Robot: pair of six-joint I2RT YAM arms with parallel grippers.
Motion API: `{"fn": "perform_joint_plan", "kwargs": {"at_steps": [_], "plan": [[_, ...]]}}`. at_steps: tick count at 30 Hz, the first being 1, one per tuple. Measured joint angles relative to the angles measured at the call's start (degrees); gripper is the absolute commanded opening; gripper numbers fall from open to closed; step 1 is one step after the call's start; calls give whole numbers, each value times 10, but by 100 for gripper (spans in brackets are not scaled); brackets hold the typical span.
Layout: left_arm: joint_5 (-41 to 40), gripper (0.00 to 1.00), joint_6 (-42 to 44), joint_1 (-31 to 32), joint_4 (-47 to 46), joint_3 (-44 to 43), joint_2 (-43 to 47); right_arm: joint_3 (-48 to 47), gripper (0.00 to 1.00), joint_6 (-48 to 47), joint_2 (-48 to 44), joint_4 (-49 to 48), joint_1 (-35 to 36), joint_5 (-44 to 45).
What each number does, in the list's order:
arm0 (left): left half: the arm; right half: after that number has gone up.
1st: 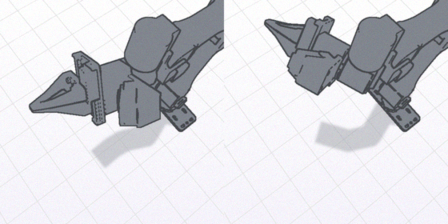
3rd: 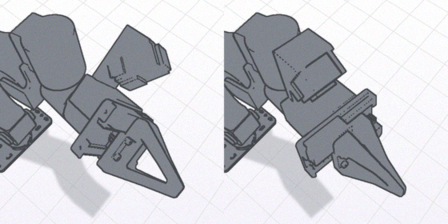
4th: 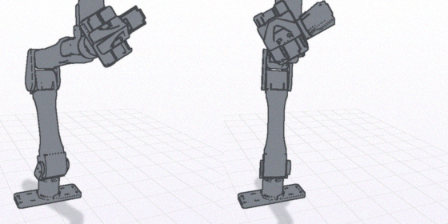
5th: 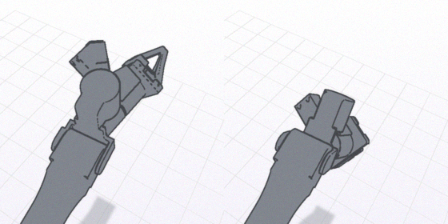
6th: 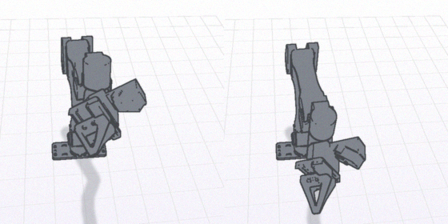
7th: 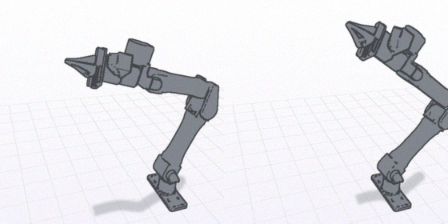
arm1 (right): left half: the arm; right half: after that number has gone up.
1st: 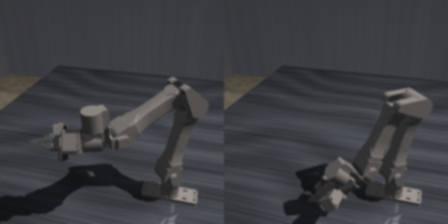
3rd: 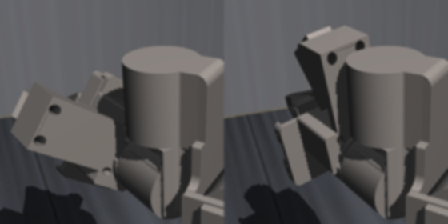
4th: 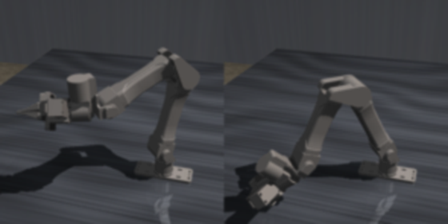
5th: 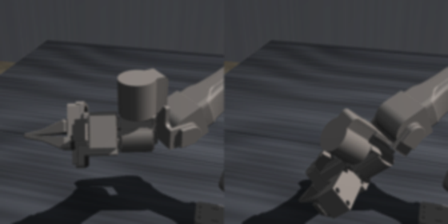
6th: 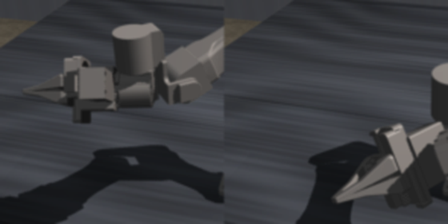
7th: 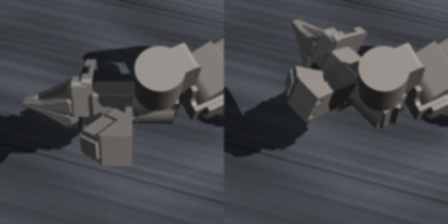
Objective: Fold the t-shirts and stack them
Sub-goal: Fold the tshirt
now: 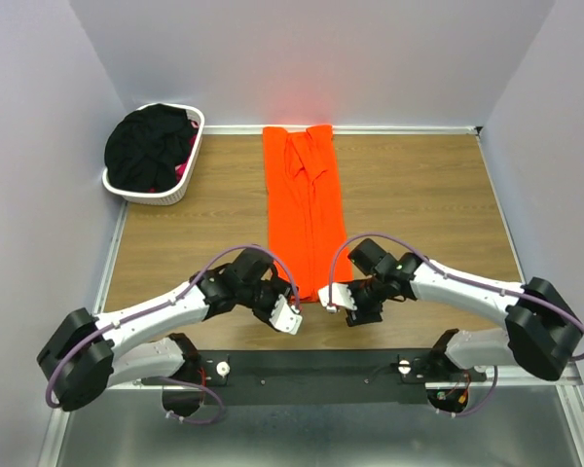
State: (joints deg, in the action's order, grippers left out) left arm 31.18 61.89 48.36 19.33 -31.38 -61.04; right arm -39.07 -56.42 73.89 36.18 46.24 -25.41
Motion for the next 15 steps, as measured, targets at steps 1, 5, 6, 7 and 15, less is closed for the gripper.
{"fn": "perform_joint_plan", "kwargs": {"at_steps": [1, 5, 6, 7, 15], "plan": [[-5, 65, 1, 7, -8, 4, -7, 6, 64, -7, 6, -11, 1, 7], [-20, 65, 5, 9, -40, 10, -49, 14, 61, -22, 36, -48, 2, 32], [-22, 65, 5, 9, -45, 13, -54, 14, 60, -22, 37, -54, 2, 34], [-23, 65, 6, 9, -50, 17, -58, 15, 59, -23, 37, -63, 2, 38], [-29, 65, 7, 9, -62, 42, -58, 40, 58, -26, -44, -74, 2, 64]]}}
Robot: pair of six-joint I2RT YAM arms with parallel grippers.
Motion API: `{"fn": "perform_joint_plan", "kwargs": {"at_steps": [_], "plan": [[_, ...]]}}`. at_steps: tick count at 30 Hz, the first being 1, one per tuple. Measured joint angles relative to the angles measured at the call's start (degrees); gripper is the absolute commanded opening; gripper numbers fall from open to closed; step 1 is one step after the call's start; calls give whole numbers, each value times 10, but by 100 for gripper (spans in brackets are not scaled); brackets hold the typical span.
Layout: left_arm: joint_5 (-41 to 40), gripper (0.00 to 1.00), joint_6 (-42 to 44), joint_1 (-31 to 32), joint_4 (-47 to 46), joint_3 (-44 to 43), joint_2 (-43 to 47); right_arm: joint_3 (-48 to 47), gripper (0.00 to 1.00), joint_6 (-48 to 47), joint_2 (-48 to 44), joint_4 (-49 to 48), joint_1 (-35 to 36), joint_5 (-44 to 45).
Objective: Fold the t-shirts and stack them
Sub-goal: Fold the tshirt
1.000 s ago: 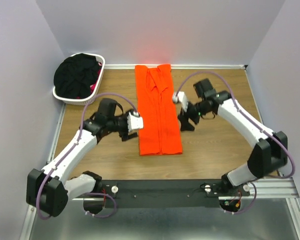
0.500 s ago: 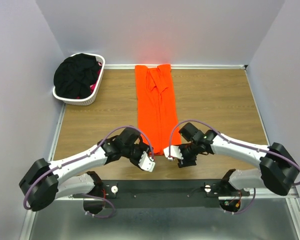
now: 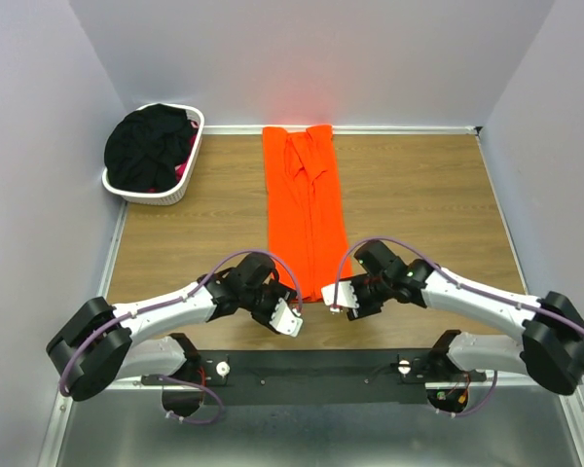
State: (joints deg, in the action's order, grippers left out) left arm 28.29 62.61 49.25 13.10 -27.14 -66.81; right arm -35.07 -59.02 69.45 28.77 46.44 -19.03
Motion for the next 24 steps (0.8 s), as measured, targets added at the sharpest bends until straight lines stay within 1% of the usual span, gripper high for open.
{"fn": "perform_joint_plan", "kwargs": {"at_steps": [3, 5, 12, 20, 24], "plan": [[-2, 65, 0, 0, -3, 1, 0, -5, 58, 0, -26, 3, 0, 0], [-3, 65, 0, 0, -4, 1, 0, -14, 58, 0, -22, 5, 0, 2], [-3, 65, 0, 0, -13, 1, 0, -28, 57, -4, 63, -3, -1, 12], [-4, 65, 0, 0, -15, 1, 0, -34, 57, -6, 93, -21, -15, 13], [-4, 65, 0, 0, -16, 1, -4, -41, 53, -4, 103, -26, -27, 12]]}}
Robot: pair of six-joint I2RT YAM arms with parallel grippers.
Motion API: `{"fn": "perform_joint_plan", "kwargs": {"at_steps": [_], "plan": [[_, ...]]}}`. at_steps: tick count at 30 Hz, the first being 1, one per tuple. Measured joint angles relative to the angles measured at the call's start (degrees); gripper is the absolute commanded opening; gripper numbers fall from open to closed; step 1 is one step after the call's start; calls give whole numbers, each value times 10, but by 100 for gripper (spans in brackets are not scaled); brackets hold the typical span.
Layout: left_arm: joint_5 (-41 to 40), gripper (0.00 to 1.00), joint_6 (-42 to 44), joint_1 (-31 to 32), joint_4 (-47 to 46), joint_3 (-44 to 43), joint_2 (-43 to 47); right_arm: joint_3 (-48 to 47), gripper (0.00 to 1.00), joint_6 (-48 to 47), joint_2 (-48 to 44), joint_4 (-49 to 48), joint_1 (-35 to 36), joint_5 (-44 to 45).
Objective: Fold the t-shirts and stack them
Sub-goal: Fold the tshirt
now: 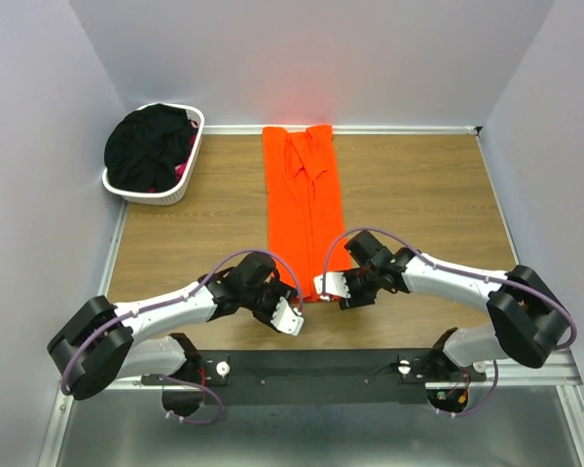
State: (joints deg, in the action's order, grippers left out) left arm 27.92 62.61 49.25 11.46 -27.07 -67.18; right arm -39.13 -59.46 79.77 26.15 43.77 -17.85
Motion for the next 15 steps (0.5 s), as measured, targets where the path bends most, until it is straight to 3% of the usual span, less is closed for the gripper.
{"fn": "perform_joint_plan", "kwargs": {"at_steps": [8, 15], "plan": [[0, 65, 0, 0, -5, -3, -31, -15, 34, 4, 26, -8, -10, -10], [0, 65, 0, 0, -17, -21, -62, -20, 23, 8, 38, -19, -11, -15]]}}
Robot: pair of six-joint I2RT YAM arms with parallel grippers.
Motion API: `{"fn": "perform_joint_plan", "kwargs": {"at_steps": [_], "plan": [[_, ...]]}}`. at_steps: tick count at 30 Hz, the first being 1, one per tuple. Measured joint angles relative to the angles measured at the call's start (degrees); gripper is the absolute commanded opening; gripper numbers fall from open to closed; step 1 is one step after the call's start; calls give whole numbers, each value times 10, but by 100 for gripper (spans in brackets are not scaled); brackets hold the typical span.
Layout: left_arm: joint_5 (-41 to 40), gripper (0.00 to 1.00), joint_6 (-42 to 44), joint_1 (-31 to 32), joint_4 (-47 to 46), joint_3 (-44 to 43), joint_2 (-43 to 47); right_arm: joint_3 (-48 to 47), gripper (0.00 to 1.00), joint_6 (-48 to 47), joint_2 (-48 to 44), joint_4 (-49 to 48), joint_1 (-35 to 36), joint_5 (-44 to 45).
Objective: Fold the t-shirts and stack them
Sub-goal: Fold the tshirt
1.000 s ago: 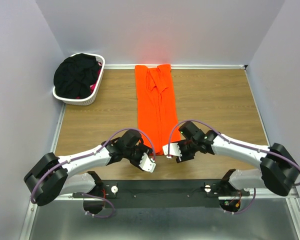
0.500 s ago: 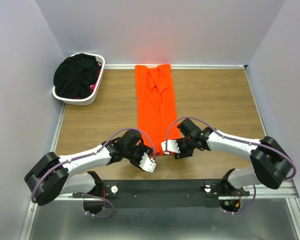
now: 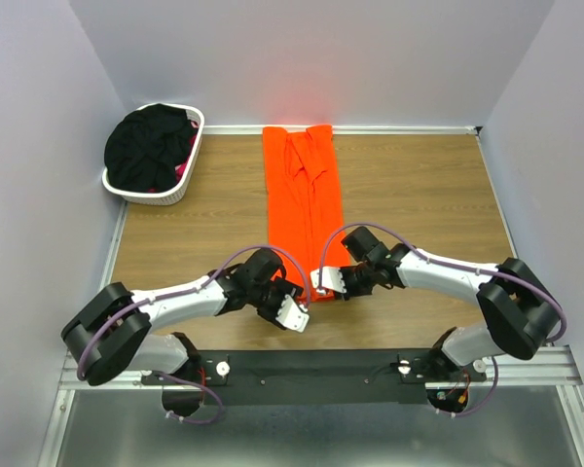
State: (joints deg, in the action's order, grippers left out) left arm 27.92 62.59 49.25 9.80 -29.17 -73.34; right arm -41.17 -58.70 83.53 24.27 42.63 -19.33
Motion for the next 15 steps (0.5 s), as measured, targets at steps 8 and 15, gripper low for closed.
{"fn": "perform_joint_plan", "kwargs": {"at_steps": [8, 15], "plan": [[0, 65, 0, 0, -6, -19, -27, 0, 19, 1, 2, -7, 0, 0], [0, 64, 0, -9, 27, -34, -31, 0, 18, 1, 2, -9, 0, 0]]}}
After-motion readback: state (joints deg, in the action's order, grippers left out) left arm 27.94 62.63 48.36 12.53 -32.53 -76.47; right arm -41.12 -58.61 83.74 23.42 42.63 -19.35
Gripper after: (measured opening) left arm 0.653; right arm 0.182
